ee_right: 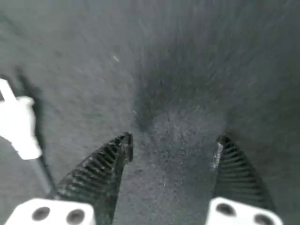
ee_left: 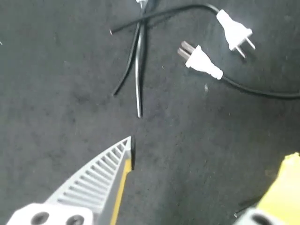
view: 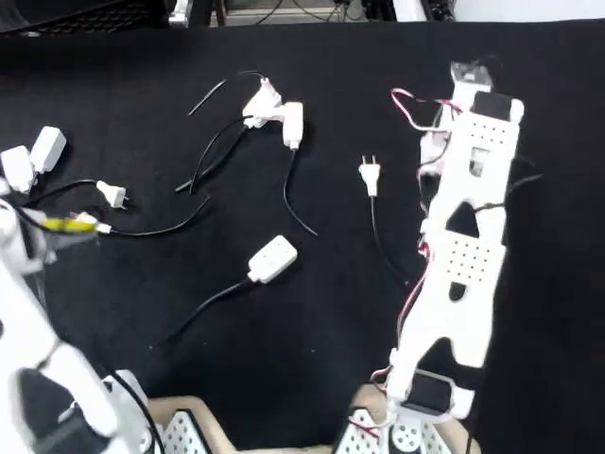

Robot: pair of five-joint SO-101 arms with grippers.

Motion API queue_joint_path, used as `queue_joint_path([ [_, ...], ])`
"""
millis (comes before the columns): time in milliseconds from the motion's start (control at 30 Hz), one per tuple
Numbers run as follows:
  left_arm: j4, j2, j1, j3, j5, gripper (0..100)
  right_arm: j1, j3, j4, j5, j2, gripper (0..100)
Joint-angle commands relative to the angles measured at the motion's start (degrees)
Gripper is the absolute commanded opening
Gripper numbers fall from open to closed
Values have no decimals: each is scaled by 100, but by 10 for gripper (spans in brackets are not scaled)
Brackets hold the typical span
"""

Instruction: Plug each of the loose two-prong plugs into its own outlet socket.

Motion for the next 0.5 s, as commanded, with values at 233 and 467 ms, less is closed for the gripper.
queue_joint_path([
  [233, -404, 3121, -4, -1516, 211, 455, 97, -382, 185, -668, 646, 273],
  [467, -1934, 3262, 549, -989, 1433, 309, 9, -514, 176, -765, 743, 273],
])
